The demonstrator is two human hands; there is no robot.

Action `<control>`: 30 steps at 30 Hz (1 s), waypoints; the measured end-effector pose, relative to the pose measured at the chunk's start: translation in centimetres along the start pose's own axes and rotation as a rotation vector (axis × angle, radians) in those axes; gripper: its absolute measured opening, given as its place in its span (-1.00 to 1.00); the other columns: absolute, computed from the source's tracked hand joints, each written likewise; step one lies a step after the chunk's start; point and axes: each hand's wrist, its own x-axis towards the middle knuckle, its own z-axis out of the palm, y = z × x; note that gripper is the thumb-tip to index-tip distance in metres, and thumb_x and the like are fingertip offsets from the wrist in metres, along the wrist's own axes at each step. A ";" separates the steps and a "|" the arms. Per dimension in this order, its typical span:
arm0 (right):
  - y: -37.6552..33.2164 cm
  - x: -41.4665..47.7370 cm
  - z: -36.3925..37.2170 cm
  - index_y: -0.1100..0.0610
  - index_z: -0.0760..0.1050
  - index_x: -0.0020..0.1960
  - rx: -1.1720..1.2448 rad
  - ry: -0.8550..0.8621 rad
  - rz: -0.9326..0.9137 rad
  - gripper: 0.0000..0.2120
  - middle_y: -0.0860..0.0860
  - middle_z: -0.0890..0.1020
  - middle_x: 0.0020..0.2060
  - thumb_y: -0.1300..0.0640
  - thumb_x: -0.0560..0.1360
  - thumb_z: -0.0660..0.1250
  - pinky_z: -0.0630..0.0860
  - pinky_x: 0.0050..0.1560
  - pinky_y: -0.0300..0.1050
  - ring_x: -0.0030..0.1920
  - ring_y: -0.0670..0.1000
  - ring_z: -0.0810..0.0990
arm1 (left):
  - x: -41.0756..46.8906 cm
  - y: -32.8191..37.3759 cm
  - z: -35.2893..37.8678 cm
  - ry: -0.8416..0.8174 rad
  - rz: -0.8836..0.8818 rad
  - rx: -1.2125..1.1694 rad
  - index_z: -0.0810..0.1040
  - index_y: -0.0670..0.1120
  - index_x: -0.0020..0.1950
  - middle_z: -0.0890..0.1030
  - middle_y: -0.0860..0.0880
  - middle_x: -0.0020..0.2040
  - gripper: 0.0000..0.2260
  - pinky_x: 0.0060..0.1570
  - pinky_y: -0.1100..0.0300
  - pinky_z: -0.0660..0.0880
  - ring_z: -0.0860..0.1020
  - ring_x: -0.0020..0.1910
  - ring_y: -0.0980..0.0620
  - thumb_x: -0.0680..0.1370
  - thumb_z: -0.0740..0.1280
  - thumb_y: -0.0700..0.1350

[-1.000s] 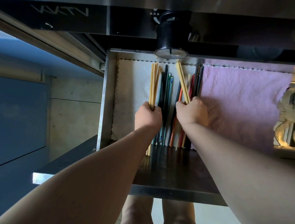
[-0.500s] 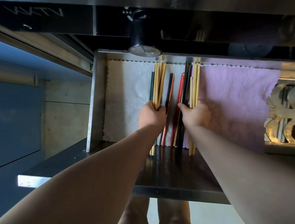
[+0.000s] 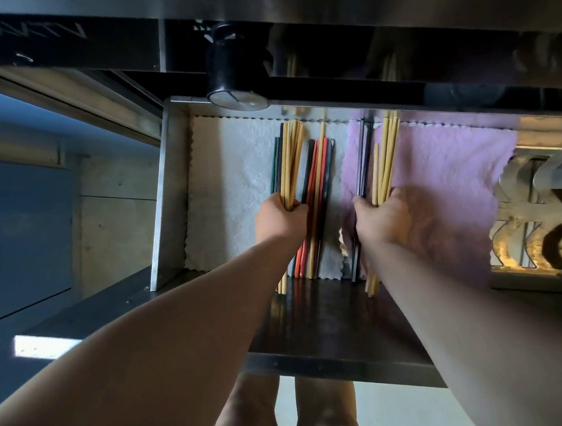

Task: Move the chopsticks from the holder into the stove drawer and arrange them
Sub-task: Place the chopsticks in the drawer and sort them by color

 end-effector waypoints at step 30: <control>-4.1 -3.6 4.9 0.18 0.58 0.07 -0.201 -0.160 -0.137 -0.75 0.11 0.67 0.00 0.03 0.51 0.38 0.49 -0.14 -0.08 0.01 0.19 0.65 | 1.5 -2.0 -2.7 0.131 -0.019 0.121 0.35 -0.06 -0.21 0.45 0.01 -0.33 -0.78 -0.45 0.21 0.26 0.40 -0.41 0.06 0.63 0.19 -0.06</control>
